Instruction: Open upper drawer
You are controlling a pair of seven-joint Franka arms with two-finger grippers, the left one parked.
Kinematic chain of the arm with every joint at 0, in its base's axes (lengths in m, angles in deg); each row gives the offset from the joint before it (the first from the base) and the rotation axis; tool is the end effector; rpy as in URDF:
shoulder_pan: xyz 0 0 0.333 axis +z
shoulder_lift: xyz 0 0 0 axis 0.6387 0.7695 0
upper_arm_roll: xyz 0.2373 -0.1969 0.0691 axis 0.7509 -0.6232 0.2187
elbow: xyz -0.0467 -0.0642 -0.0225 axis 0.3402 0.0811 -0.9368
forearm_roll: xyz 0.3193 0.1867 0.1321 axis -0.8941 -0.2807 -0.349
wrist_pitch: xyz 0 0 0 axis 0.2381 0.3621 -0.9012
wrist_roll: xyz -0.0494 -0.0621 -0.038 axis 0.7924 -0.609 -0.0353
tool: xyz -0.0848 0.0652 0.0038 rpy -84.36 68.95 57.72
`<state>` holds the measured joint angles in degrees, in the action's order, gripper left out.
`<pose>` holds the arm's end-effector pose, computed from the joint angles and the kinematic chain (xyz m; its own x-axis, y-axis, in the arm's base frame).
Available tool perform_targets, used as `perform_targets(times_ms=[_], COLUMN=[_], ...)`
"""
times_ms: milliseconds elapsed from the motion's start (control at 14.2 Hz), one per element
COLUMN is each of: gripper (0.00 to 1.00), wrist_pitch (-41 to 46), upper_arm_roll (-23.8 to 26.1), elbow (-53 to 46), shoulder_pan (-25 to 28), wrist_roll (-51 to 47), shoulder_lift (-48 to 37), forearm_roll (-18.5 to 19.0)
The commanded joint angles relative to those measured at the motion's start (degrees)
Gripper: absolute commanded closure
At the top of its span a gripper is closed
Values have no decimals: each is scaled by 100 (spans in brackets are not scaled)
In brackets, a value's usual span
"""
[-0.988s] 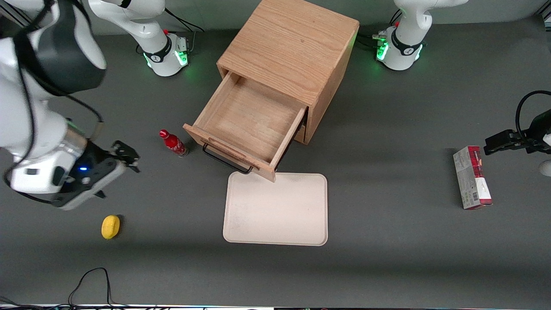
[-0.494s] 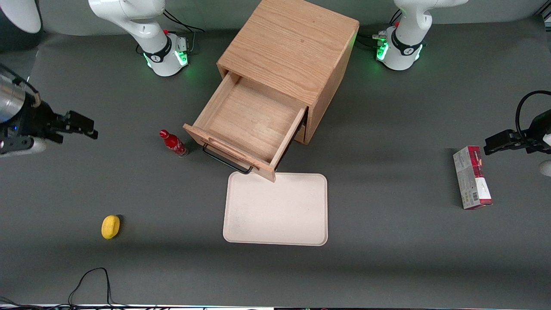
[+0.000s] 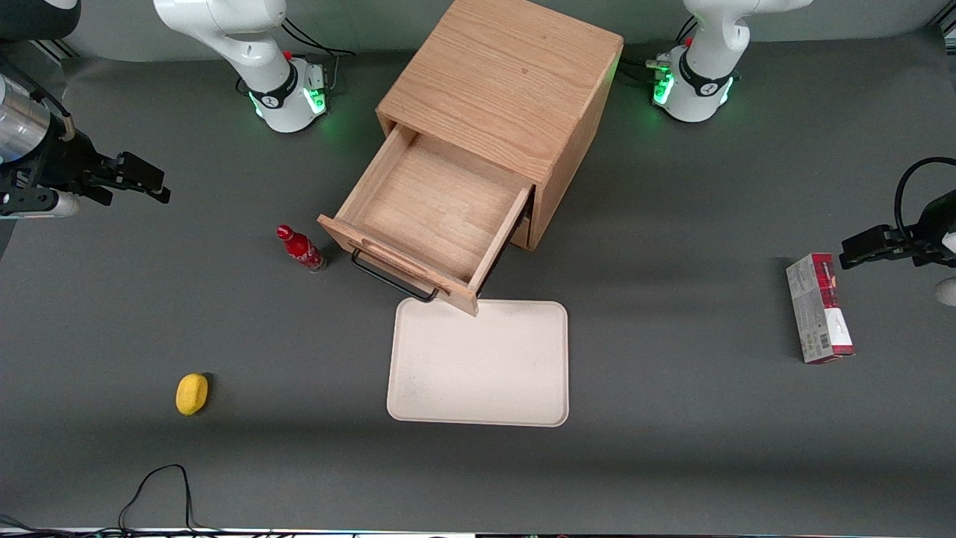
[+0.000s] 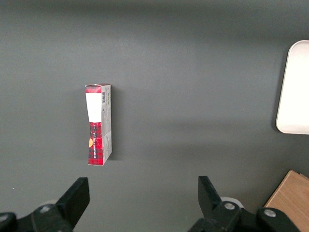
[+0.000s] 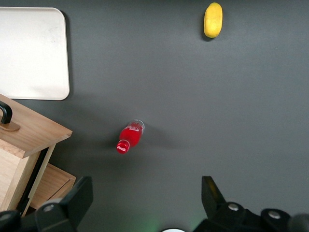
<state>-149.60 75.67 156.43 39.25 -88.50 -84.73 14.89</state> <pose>0.5127 0.0187 0.6014 0.9983 -0.0308 -0.0497 -0.0326 -0.9988 -0.0354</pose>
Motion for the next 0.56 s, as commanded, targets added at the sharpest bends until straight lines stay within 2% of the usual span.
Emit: perform_targets(times_ms=[0, 282, 494], gripper=[0, 0, 0], wrist_pitch=[-100, -100, -100], upper_arm_roll=[133, 142, 151], elbow=[-73, -241, -250], shoulder_pan=[-70, -44, -44], wrist_roll=[-160, -589, -547], shoulder_lift=[103, 297, 289], forearm_roll=[145, 154, 154])
